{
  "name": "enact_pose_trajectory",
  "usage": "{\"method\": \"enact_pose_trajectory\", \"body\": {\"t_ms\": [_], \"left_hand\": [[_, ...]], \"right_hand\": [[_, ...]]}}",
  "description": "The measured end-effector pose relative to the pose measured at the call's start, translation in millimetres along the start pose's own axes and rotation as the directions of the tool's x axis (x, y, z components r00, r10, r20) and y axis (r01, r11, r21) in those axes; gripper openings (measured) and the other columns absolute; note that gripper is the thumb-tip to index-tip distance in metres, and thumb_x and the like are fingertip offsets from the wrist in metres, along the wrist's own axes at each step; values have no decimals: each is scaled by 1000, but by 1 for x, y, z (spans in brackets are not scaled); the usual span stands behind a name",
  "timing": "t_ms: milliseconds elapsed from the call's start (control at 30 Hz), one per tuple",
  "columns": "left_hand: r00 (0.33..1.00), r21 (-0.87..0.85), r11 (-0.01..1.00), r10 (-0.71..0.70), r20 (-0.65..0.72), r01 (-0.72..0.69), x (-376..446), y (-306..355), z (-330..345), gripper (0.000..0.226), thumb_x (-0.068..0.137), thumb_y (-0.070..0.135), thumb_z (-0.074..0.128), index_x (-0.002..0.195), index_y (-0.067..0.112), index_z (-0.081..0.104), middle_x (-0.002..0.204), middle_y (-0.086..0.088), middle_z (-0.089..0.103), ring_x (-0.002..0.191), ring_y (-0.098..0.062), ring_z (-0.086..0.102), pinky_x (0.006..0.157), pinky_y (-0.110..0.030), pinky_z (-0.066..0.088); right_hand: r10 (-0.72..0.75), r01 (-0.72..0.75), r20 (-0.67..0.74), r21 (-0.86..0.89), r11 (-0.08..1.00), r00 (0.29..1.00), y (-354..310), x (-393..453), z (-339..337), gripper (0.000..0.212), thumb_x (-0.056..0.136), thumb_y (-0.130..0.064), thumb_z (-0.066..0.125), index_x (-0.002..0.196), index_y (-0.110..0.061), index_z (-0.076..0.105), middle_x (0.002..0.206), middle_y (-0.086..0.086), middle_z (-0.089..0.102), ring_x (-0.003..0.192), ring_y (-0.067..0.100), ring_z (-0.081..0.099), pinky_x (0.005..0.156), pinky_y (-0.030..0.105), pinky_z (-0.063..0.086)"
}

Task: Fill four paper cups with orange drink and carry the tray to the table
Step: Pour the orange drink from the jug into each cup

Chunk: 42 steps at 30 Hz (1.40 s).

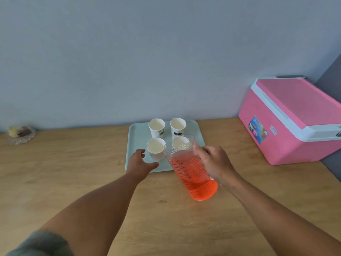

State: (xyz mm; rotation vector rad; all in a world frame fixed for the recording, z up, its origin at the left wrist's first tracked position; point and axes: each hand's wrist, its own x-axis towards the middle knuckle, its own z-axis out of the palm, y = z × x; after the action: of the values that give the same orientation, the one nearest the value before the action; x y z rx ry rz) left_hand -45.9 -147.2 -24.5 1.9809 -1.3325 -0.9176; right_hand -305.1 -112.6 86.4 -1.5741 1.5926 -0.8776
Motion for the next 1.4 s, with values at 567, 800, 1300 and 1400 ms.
{"method": "enact_pose_trajectory", "body": {"t_ms": [567,800,1300,1400], "left_hand": [[909,-162,953,295,296,-257,54,-7,-17,75,61,36,94,126,27,58,117,10,67,108,-12,62,85,-26,45],[853,-191,929,368,371,-317,53,-11,-33,77,60,36,95,127,26,58,113,11,68,99,-7,67,80,-22,52],[859,-188,925,378,346,-331,35,-6,-44,71,62,35,94,123,27,59,108,15,68,91,-3,67,71,-16,51],[865,-183,926,374,333,-330,35,-6,-41,73,61,37,94,124,26,59,111,12,69,92,-5,67,75,-21,54]], "right_hand": [[138,-154,-115,-142,978,984,-42,-13,30,58,93,-66,56,59,-20,46,54,-2,37,49,15,36,54,33,31],[229,-242,-84,-195,951,970,-57,-11,39,53,94,-62,57,65,-19,49,56,0,40,46,17,36,54,34,33],[309,-296,28,-216,930,951,-82,3,25,52,97,-52,61,59,-20,48,50,-4,32,36,17,29,40,22,26],[293,-271,46,-261,926,955,-88,5,19,46,98,-50,60,66,-18,49,54,-1,32,37,17,29,40,20,27]]}}
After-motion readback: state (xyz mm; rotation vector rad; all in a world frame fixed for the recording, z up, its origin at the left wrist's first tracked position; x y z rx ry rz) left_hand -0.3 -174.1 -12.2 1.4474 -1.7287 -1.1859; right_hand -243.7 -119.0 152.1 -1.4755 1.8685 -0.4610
